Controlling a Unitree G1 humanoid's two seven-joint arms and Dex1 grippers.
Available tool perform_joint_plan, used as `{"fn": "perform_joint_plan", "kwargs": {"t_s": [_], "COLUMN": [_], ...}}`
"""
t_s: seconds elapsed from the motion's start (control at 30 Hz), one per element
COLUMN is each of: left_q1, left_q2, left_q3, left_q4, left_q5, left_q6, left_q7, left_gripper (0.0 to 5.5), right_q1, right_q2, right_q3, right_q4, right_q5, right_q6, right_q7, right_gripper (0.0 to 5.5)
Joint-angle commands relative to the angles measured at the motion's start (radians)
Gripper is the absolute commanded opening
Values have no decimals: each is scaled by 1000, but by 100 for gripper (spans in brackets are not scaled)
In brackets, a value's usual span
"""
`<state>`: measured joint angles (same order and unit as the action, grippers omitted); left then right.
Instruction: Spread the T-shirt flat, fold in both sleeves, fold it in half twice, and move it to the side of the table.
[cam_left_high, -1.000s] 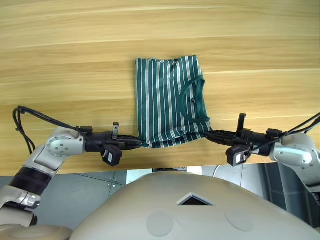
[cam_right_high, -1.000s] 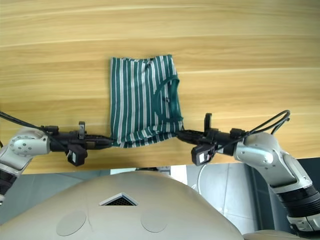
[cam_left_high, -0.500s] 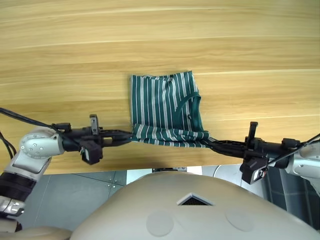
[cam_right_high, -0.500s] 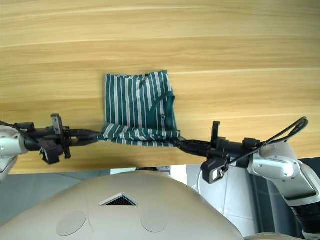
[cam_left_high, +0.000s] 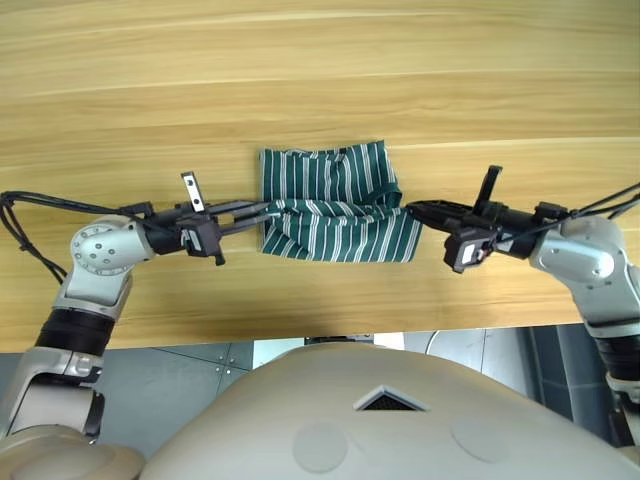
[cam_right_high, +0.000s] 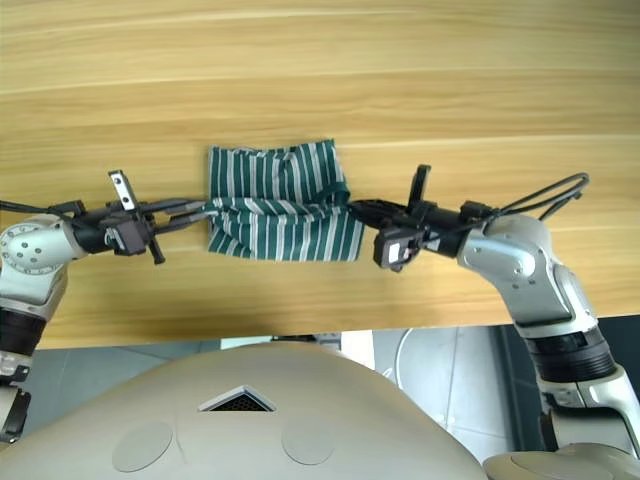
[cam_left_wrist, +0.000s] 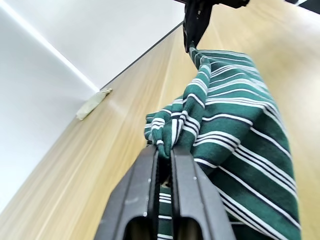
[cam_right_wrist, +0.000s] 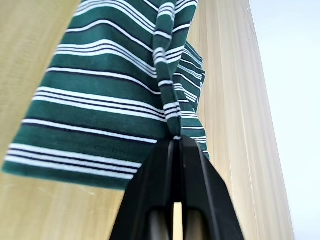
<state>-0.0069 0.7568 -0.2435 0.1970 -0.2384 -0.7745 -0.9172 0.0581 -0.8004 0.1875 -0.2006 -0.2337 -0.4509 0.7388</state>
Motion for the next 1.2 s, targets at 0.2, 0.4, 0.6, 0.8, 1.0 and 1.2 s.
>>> {"fn": "perform_joint_plan", "kwargs": {"t_s": [0.2, 0.4, 0.6, 0.8, 1.0, 1.2], "left_q1": [-367, -510, -557, -593, -652, -764], "left_q2": [-178, -242, -270, -332, -373, -390], "left_q3": [3, -8, -112, -84, 128, 474], "left_q4": [421, 653, 873, 1005, 1042, 1056], "left_q5": [243, 388, 586, 532, 281, -71], "left_q6": [120, 207, 254, 262, 348, 615], "left_q7": [140, 270, 400, 352, 186, 68], "left_gripper": [15, 15, 15, 87, 174, 267], "right_q1": [-250, -373, -496, -639, -781, -852], "right_q2": [119, 183, 277, 452, 545, 546], "right_q3": [47, 80, 165, 233, 97, -152], "right_q4": [209, 351, 600, 1013, 1321, 1423], "right_q5": [-70, -149, -265, -317, -190, 56], "right_q6": [107, 168, 186, 165, 139, 96], "right_q7": [-47, -107, -214, -403, -619, -655], "right_gripper": [0, 0, 0, 79, 184, 287]}}
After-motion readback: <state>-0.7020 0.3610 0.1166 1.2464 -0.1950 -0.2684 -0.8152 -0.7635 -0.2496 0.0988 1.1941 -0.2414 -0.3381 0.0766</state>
